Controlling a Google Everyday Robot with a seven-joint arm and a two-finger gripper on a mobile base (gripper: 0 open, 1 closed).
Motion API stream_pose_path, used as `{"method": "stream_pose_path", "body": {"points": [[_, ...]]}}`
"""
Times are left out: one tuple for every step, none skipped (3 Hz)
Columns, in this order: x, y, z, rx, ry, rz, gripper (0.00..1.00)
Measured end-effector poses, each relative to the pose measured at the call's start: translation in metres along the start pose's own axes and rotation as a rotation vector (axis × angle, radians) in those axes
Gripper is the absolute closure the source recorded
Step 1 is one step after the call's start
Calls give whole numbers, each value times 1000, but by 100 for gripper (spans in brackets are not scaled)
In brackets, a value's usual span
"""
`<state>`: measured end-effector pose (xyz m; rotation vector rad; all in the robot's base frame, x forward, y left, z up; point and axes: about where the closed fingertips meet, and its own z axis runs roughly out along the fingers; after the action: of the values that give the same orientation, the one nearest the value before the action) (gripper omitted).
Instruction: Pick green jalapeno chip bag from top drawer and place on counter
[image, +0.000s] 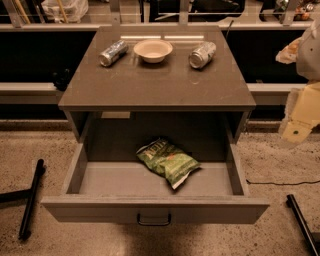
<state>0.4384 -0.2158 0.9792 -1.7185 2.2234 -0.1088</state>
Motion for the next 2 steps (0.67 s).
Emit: {"method": "stream_pose_path", "body": {"points": [[0,0,0,0,0,0,0],[-2,2,10,-9,-53,60,0]]}}
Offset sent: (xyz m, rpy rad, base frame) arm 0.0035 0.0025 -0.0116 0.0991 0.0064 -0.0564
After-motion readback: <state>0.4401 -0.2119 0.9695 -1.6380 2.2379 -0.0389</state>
